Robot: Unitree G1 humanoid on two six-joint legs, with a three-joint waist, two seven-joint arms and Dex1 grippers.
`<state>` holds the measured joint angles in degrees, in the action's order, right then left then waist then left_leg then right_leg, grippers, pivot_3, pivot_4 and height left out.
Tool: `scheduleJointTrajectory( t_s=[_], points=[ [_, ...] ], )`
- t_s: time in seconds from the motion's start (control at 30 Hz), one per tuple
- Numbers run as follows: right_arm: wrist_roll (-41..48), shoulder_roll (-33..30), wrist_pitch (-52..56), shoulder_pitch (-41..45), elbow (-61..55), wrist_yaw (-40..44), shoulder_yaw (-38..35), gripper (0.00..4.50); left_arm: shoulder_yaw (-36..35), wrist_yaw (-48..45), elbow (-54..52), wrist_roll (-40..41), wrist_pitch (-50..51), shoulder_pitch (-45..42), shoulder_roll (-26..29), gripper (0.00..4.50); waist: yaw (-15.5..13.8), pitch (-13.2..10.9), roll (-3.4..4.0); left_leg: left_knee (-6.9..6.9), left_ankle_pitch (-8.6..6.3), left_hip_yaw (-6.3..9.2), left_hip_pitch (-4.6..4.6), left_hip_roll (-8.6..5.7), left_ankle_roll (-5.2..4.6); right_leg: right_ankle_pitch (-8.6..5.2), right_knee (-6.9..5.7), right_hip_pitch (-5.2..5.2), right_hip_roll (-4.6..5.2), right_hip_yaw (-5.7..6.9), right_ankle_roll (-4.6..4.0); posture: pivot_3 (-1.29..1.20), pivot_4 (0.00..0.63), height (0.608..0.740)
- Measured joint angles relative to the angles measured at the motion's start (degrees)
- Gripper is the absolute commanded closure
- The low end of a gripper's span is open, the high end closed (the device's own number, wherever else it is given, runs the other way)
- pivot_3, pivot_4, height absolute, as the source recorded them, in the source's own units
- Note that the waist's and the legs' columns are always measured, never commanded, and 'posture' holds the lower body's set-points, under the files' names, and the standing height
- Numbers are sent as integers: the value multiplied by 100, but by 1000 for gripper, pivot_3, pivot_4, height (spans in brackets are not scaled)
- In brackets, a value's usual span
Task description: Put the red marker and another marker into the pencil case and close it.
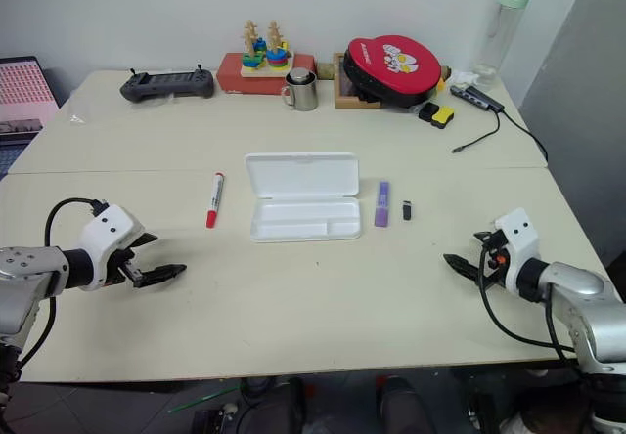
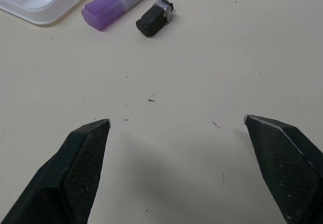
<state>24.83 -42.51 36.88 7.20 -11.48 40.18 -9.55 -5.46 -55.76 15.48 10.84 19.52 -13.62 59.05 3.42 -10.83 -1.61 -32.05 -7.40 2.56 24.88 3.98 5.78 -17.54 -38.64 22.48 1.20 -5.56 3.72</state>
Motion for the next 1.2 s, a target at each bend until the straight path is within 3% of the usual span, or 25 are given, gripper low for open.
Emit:
scheduleJointTrajectory(
  t_s=[1.2],
  points=[
    [65,225,-88,240,152,330,193,17,-1027,-15,-1016,727,768,867,-160,0,-15,0,-2,-22,1,3,-2,0,-1,1,-26,-5,-2,1,5,0,150,740]
  ],
)
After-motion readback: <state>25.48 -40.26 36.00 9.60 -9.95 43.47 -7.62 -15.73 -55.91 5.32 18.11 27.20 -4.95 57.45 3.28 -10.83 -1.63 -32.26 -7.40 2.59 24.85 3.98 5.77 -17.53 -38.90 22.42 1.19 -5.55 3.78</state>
